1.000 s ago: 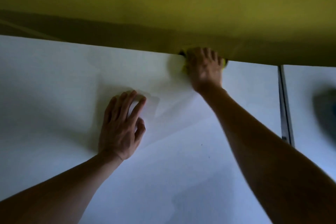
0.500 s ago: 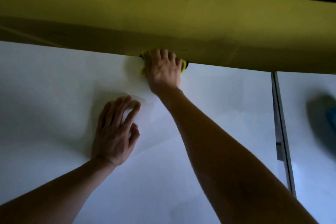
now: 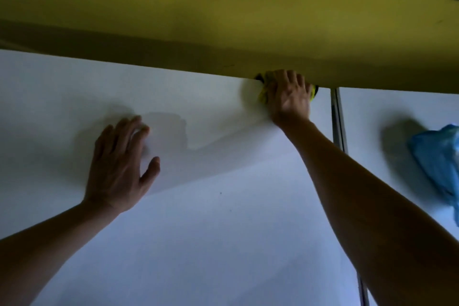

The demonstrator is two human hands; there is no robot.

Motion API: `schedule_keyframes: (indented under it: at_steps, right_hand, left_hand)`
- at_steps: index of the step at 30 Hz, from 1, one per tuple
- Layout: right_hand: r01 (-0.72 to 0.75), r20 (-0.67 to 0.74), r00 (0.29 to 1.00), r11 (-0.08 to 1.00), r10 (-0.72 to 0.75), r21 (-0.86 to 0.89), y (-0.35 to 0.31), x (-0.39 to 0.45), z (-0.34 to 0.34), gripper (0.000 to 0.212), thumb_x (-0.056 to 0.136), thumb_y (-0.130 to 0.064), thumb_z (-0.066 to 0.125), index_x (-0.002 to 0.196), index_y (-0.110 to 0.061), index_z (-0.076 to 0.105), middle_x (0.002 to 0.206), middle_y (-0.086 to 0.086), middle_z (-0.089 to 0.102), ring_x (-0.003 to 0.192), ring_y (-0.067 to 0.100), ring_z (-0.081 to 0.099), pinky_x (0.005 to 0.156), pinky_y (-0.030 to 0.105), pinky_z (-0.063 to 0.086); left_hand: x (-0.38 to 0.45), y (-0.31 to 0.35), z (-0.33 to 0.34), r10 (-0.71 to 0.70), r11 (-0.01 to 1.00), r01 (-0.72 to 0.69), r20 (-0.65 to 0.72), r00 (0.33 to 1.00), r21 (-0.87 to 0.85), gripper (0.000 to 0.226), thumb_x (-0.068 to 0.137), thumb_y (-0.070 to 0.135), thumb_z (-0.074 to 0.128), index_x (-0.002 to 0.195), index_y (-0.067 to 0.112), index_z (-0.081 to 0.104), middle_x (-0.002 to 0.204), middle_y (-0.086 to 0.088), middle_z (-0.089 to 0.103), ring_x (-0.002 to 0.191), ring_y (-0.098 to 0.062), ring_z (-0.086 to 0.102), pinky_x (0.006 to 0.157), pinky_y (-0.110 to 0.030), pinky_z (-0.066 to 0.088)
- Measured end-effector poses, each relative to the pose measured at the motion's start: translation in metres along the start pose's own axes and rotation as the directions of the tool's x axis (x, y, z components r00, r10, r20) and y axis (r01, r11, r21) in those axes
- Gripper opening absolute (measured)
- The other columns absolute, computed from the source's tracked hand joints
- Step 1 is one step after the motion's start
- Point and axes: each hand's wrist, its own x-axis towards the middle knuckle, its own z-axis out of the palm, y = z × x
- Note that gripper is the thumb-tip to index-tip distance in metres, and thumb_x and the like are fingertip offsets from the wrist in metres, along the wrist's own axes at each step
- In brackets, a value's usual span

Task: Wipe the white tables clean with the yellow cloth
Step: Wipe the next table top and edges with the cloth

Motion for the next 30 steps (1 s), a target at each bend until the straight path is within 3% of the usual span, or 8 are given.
schedule_keyframes:
  at_steps: [2,9,13,18,21,24,27,30]
  right_hand:
    - [-0.025,0.032,0.999,0.999,0.026,-0.032,-0.012,0.004,0.003,0.039,0.103,-0.043,0.037,0.123,-0.017,0.058,0.127,0.014,0.057,0.118,0.033,0.050,0.096,0.042,0.032]
    - [0.163,0.074,0.983,0.985,-0.166,0.049,-0.072,0.010,0.018,0.039,0.101,-0.045,0.034,0.120,-0.018,0.056,0.120,0.007,0.058,0.113,0.032,0.052,0.091,0.045,0.035]
    - [0.222,0.066,0.972,0.971,-0.228,0.085,-0.038,0.012,0.016,0.036,0.102,-0.043,0.036,0.121,-0.020,0.056,0.119,0.006,0.059,0.113,0.030,0.052,0.087,0.043,0.035]
    - [0.095,0.031,0.995,0.993,-0.097,0.067,0.043,0.013,0.001,0.038,0.098,-0.045,0.033,0.112,-0.021,0.060,0.114,0.008,0.061,0.105,0.030,0.054,0.080,0.037,0.029]
    - [0.005,-0.015,1.000,0.998,-0.004,0.063,0.079,0.013,-0.008,0.036,0.099,-0.040,0.035,0.105,-0.015,0.060,0.108,0.013,0.062,0.102,0.035,0.055,0.082,0.041,0.035]
    - [-0.057,0.016,0.998,0.997,0.057,0.043,0.069,0.013,-0.009,0.039,0.097,-0.041,0.034,0.109,-0.015,0.060,0.110,0.015,0.061,0.104,0.035,0.054,0.087,0.044,0.036]
    - [0.071,0.117,0.990,0.995,-0.078,0.066,0.028,0.014,-0.002,0.043,0.094,-0.044,0.034,0.117,-0.018,0.058,0.115,0.011,0.060,0.107,0.031,0.054,0.089,0.043,0.038]
    - [0.115,0.093,0.988,0.987,-0.126,0.108,-0.005,0.021,0.006,0.033,0.098,-0.041,0.040,0.114,-0.018,0.058,0.114,0.007,0.061,0.108,0.031,0.054,0.090,0.044,0.037]
  left_hand:
    - [0.010,0.036,0.004,0.047,0.998,-0.046,0.024,0.999,-0.040,0.067,0.094,0.043,0.042,0.149,0.005,0.049,0.161,-0.018,0.039,0.149,-0.041,0.036,0.121,-0.057,0.029]
    - [0.048,0.155,0.038,0.166,0.983,-0.167,-0.018,0.986,-0.081,0.063,0.098,0.027,0.039,0.156,0.002,0.040,0.161,-0.020,0.040,0.151,-0.039,0.035,0.126,-0.053,0.026]
    - [0.058,0.162,0.047,0.183,0.981,-0.185,-0.041,0.982,-0.062,0.064,0.100,0.028,0.037,0.159,0.006,0.035,0.165,-0.017,0.035,0.153,-0.036,0.032,0.128,-0.049,0.022]
    - [0.058,0.162,0.048,0.182,0.978,-0.191,-0.107,0.977,-0.080,0.061,0.098,0.023,0.042,0.158,0.008,0.039,0.165,-0.016,0.035,0.154,-0.037,0.030,0.126,-0.052,0.024]
    - [0.059,0.162,0.048,0.186,0.975,-0.199,-0.127,0.974,-0.101,0.061,0.098,0.021,0.044,0.157,0.007,0.040,0.166,-0.016,0.034,0.155,-0.036,0.029,0.126,-0.053,0.026]
    - [0.059,0.162,0.050,0.178,0.977,-0.190,-0.117,0.977,-0.096,0.061,0.098,0.021,0.043,0.158,0.008,0.039,0.166,-0.015,0.034,0.156,-0.035,0.028,0.126,-0.053,0.025]
    - [0.061,0.162,0.050,0.185,0.976,-0.196,-0.119,0.976,-0.096,0.062,0.098,0.021,0.043,0.158,0.008,0.039,0.166,-0.014,0.034,0.155,-0.035,0.029,0.126,-0.052,0.025]
    - [0.069,0.162,0.047,0.169,0.980,-0.179,-0.109,0.980,-0.084,0.062,0.098,0.023,0.043,0.158,0.008,0.039,0.165,-0.015,0.035,0.154,-0.035,0.032,0.126,-0.052,0.025]
